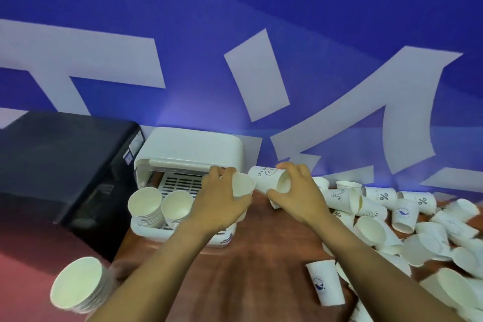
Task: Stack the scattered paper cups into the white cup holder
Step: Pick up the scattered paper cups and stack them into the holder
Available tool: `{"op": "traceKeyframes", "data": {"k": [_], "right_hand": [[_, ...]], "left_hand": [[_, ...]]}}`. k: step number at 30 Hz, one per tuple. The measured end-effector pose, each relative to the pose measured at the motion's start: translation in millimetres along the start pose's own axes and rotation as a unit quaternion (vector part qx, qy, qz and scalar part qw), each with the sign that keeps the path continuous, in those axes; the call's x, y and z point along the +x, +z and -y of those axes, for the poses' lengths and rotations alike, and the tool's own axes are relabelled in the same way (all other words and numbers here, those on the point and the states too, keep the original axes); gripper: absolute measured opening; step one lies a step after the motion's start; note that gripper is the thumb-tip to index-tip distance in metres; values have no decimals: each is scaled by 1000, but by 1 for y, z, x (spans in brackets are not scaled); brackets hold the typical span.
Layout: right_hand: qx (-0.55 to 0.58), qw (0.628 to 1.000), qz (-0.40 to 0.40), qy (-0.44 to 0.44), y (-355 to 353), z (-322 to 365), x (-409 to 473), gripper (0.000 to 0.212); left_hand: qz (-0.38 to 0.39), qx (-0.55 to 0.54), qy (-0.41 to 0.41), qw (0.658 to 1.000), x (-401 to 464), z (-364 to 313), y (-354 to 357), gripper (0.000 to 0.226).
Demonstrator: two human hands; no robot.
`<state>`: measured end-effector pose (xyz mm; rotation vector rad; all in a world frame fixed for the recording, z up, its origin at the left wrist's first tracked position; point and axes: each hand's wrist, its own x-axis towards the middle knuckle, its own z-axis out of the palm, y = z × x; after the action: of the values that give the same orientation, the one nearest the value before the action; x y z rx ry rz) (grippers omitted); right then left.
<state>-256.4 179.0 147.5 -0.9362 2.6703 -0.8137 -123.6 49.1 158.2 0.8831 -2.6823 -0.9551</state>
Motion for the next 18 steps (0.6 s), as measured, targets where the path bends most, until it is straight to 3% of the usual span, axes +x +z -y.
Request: {"op": "traceKeyframes", "data": {"k": [6,18], "right_hand": [[35,999,11,-19,25,56,-18,68],[56,998,17,-37,91,142,-40,73]], "left_hand": [[52,69,43,995,-16,43,-61,61],[33,114,55,991,-25,140,-139,76]]}}
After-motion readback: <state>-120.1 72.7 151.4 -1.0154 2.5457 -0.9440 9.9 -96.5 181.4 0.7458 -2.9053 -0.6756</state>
